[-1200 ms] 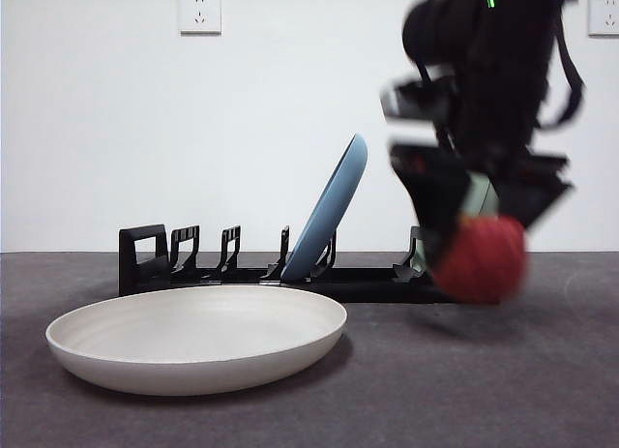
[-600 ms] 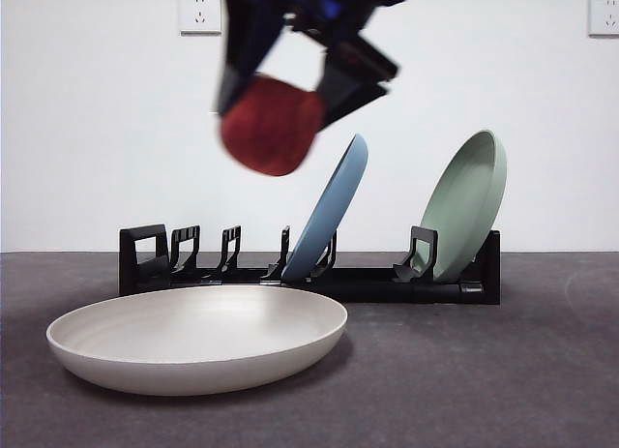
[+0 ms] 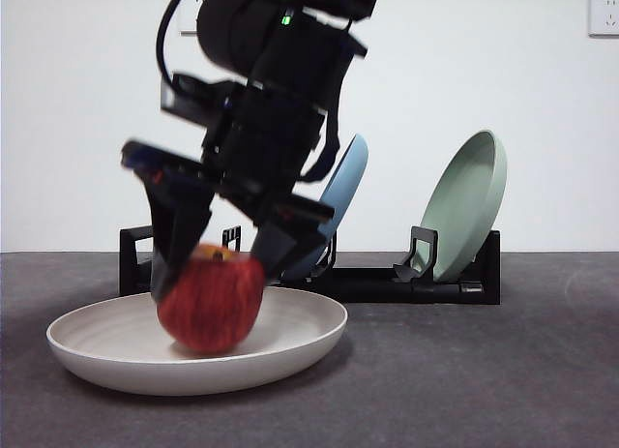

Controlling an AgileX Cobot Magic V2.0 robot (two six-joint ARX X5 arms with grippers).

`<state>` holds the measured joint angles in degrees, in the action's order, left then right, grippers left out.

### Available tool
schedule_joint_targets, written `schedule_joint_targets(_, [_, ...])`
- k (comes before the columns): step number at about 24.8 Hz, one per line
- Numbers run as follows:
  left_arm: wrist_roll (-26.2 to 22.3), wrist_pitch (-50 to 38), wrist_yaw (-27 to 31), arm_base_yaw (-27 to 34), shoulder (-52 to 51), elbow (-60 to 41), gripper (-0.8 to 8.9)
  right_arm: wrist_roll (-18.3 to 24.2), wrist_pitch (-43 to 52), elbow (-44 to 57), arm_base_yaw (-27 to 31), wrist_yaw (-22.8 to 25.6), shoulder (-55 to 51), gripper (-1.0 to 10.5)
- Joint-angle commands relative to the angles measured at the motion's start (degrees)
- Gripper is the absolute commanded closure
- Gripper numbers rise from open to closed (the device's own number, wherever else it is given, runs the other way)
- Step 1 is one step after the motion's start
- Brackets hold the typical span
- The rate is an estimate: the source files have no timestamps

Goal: Take the yellow plate from the plate rack,put the plate on the table,take the apple from the table,put the apple in the plate

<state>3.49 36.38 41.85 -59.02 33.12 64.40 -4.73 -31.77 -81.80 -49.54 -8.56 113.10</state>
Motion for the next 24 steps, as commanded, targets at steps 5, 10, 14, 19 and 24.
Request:
schedule_joint_targets(5, [-0.22,1.64,0.04,-0.13,-0.17,-0.17,4.99,0.22,-0.92,-0.02,-0.50,2.89,3.13,6.9])
schedule_joint_targets(10, [-0.02,2.51,0.04,-0.13,-0.17,-0.17,4.99,0.09,-1.16,-0.02,-0.83,2.93,3.17,4.4])
schedule_joint_targets(14, [0.00,2.82,0.04,-0.13,-0.17,-0.17,4.99,0.09,-1.16,-0.02,-0.94,2.69,3.15,4.4])
schedule_joint_targets(19, [0.15,2.82,0.07,-0.13,-0.15,-0.17,4.99,0.09,-1.38,-0.13,-0.94,2.54,2.71,4.4])
schedule_joint_targets(24, [1.11,2.99,0.07,-0.13,-0.09,-0.17,4.99,0.11,-1.90,-0.50,-0.85,2.56,0.70,4.4])
